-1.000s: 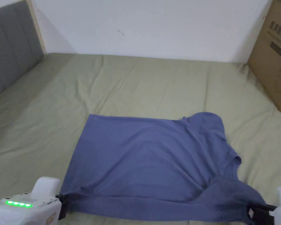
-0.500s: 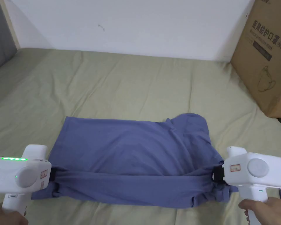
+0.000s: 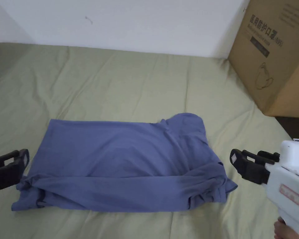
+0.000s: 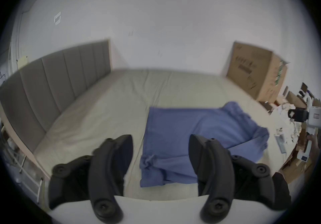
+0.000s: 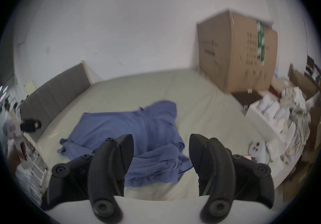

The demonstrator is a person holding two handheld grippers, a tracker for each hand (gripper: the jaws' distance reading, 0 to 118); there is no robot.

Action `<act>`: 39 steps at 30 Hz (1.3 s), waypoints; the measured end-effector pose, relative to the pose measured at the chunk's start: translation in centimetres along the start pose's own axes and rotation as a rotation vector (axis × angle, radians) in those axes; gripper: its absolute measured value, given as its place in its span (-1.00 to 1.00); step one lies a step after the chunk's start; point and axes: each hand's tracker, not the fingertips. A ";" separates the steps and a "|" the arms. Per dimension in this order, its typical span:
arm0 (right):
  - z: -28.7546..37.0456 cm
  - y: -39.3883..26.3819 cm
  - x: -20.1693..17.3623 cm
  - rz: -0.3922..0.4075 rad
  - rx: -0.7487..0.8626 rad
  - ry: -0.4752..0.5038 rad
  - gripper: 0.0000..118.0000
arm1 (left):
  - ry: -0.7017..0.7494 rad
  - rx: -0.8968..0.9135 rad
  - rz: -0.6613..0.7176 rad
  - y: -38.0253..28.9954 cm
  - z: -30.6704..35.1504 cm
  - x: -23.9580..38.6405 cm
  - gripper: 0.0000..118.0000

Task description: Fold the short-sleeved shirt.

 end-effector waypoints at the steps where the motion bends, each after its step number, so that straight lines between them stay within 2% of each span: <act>1: 2.2 -0.4 -0.7 0.038 0.059 0.030 -0.05 | 0.005 0.070 -0.026 0.0 1.9 0.8 -0.56; 2: 3.8 -0.8 -1.4 0.064 0.088 0.032 -0.46 | 0.034 0.093 -0.061 0.0 3.7 1.7 -1.00; 3: 5.3 -1.1 -2.2 0.081 0.104 0.028 -1.00 | 0.073 0.115 -0.095 -0.1 5.0 2.6 -1.00; 4: 6.4 -1.5 -3.0 0.097 0.118 -0.006 -1.00 | 0.101 0.151 -0.107 -0.6 6.4 3.1 -1.00; 5: 7.7 -2.0 -3.8 0.100 0.138 -0.033 -1.00 | 0.060 0.179 -0.078 -0.9 7.5 3.4 -1.00; 6: 8.2 -1.9 -4.3 0.068 0.151 0.016 -1.00 | 0.001 0.191 -0.059 -1.3 8.4 3.7 -1.00; 7: 8.5 -1.8 -4.6 0.041 0.135 0.076 -1.00 | 0.002 0.191 -0.065 -1.7 9.1 4.3 -1.00; 11: 8.3 -1.8 -4.5 0.004 0.126 0.073 -1.00 | 0.019 0.163 -0.088 -2.8 10.0 5.1 -1.00; 14: 5.6 -1.9 -3.4 -0.014 0.092 0.008 -0.99 | 0.002 0.129 -0.045 -3.5 9.9 4.9 -1.00; 15: 3.9 -2.0 -2.7 -0.023 0.059 -0.021 -0.76 | 0.004 0.124 -0.041 -3.9 9.9 4.9 -1.00; 16: 1.4 -2.1 -1.9 -0.070 -0.034 -0.038 -0.24 | -0.001 0.115 -0.037 -4.2 9.9 4.8 -1.00; 17: -1.6 -2.4 -0.9 -0.113 -0.164 -0.060 0.40 | -0.006 0.095 -0.024 -4.3 9.6 4.5 -1.00; 18: -4.3 -3.3 0.4 -0.141 -0.262 -0.051 0.67 | -0.009 0.086 -0.009 -4.6 9.6 4.4 -1.00; 20: -8.8 -5.5 2.2 -0.205 -0.361 -0.064 0.67 | -0.025 0.066 0.000 -5.2 9.4 4.2 -1.00; 23: -13.3 -8.4 3.3 -0.165 -0.479 -0.124 0.66 | -0.015 0.045 -0.009 -5.0 9.7 4.7 -1.00; 24: -14.0 -8.9 3.2 -0.154 -0.489 -0.100 0.65 | -0.014 0.040 -0.007 -5.1 9.8 4.6 -1.00; 26: -14.9 -9.7 2.7 -0.109 -0.517 -0.040 0.55 | -0.008 0.028 -0.012 -5.0 9.9 4.7 -1.00; 28: -15.3 -10.0 2.2 -0.107 -0.521 -0.025 0.14 | -0.001 0.016 -0.018 -5.3 9.8 4.6 -1.00; 29: -15.5 -10.2 2.0 -0.106 -0.516 -0.019 -0.11 | 0.000 0.013 -0.015 -5.3 9.6 4.4 -1.00; 30: -15.4 -10.0 1.7 -0.101 -0.514 -0.008 -0.46 | 0.000 0.006 -0.009 -5.4 9.4 4.2 -1.00; 31: -15.7 -10.0 1.7 -0.111 -0.517 0.005 -0.66 | 0.000 -0.002 -0.001 -5.4 9.1 4.1 -1.00; 33: -15.6 -9.8 1.7 -0.195 -0.510 0.003 -0.75 | -0.004 -0.021 0.017 -5.7 8.1 3.5 -1.00; 34: -15.2 -9.5 1.7 -0.218 -0.500 0.002 -0.75 | -0.011 -0.040 0.041 -5.7 7.5 3.1 -0.85; 35: -14.7 -9.3 1.7 -0.218 -0.482 0.012 -0.75 | -0.009 -0.078 0.084 -5.7 6.4 2.3 -0.41; 36: -14.4 -9.2 1.7 -0.201 -0.477 0.010 -0.75 | -0.008 -0.114 0.121 -5.7 5.3 1.5 0.35; 37: -14.1 -9.2 1.7 -0.196 -0.470 0.017 -0.75 | -0.011 -0.154 0.155 -5.8 3.8 0.5 0.70; 39: -12.5 -8.4 1.5 -0.198 -0.456 0.030 -0.75 | -0.010 -0.252 0.226 -6.6 0.1 -2.0 0.75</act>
